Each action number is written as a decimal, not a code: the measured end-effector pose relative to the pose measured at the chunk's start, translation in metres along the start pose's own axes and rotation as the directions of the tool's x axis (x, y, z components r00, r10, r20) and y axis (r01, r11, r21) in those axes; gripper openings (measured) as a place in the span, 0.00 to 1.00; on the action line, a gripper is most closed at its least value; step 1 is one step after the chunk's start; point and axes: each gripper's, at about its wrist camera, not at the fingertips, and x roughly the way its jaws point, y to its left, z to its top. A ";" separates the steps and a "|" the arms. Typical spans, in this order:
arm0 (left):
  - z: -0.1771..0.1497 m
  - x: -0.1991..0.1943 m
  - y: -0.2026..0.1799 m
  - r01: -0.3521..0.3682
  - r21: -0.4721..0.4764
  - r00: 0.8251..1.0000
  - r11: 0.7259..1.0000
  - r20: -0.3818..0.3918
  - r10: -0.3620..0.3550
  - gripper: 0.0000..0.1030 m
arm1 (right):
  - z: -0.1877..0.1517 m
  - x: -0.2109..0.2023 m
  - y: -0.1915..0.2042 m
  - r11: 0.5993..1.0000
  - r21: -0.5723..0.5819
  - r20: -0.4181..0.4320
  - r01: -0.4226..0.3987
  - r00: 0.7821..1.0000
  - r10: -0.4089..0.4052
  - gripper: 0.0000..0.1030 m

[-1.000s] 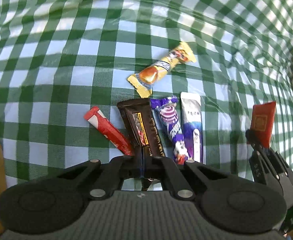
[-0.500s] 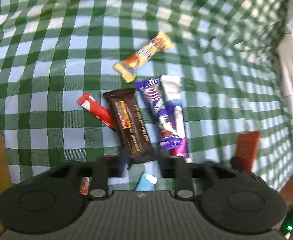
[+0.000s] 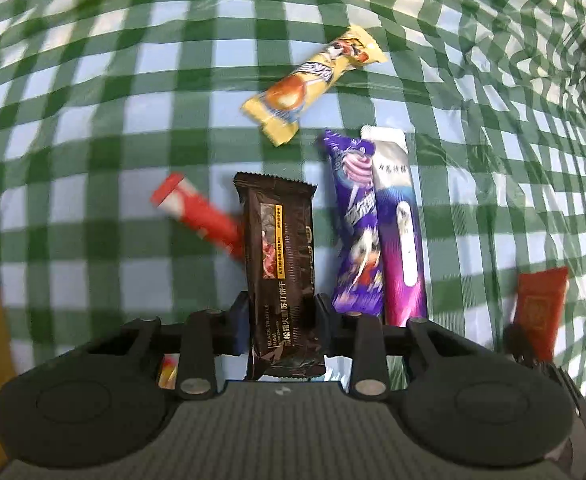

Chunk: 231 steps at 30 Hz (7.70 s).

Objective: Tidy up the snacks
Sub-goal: 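Grasp the dark chocolate bar with the left gripper while the right grasps a red candy packet, then carry the chocolate bar and red packet over the box, then open both grippers to drop the chocolate bar and red packet into the box, then grasp the purple wrapped bar with the left gripper while the right grasps the purple tube packet, then carry the purple bar and purple tube packet over the box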

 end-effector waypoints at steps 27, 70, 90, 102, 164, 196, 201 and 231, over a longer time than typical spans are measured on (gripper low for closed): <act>-0.230 -0.295 0.154 0.044 -0.050 0.946 0.998 0.324 -0.026 0.35 | -0.051 -0.263 0.162 0.928 -0.194 0.152 -0.318 0.925 0.349 0.06; -0.342 -0.329 0.292 -0.027 -0.194 0.917 0.981 0.386 0.102 0.35 | -0.112 -0.353 0.330 0.759 -0.465 -0.091 -0.456 0.877 0.471 0.06; -0.322 -0.299 0.305 -0.065 -0.189 0.939 0.980 0.322 0.124 0.35 | -0.111 -0.324 0.342 0.777 -0.437 -0.150 -0.453 0.888 0.434 0.06; -0.299 -0.265 0.314 -0.087 -0.187 0.961 0.978 0.245 0.133 0.35 | -0.108 -0.290 0.351 0.797 -0.409 -0.191 -0.444 0.896 0.401 0.06; -0.371 -0.331 0.224 -0.330 -0.084 0.877 0.940 0.340 0.338 1.00 | -0.116 -0.377 0.272 0.872 -0.281 -0.045 -0.401 0.913 0.406 0.99; -0.059 -0.139 0.003 -0.214 0.176 0.961 0.961 0.216 0.174 1.00 | -0.001 -0.114 0.087 0.987 -0.133 0.052 -0.085 0.994 0.093 0.92; -0.012 -0.073 -0.026 -0.221 0.217 0.968 0.951 0.172 0.185 1.00 | 0.013 -0.027 0.087 0.976 -0.200 -0.009 -0.085 0.996 0.085 0.92; -0.005 -0.082 -0.016 -0.078 0.228 0.973 0.971 0.228 0.024 0.13 | 0.022 0.001 0.084 0.966 -0.249 0.099 -0.067 0.991 0.094 0.20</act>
